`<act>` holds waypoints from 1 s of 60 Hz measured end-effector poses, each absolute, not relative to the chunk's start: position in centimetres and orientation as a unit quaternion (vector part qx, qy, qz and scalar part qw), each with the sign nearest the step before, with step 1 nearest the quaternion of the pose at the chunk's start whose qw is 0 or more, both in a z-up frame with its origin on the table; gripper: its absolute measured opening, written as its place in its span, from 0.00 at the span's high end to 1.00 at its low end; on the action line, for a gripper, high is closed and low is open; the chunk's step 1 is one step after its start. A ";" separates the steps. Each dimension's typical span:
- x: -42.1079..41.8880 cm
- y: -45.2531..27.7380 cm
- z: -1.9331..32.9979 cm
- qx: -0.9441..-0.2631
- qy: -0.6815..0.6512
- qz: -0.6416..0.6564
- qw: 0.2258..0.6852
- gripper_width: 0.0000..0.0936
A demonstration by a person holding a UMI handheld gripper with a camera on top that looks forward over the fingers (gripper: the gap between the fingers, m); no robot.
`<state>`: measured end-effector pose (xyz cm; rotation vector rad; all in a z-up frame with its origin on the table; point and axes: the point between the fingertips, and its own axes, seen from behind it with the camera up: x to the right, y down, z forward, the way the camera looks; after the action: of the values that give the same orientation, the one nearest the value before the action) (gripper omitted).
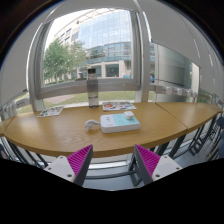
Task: Unplug charger
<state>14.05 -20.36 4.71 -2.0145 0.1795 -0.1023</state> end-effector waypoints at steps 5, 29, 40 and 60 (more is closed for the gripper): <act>18.1 -16.9 5.3 -0.838 0.083 -0.049 0.536 0.13; 24.5 -1.1 2.6 -0.855 0.057 -0.023 0.515 0.35; 24.3 0.9 2.3 -0.847 0.046 -0.025 0.530 0.75; 28.5 0.5 23.9 -0.726 0.016 -0.063 0.684 0.82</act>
<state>28.52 0.52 23.88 -1.6279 0.0353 -0.1405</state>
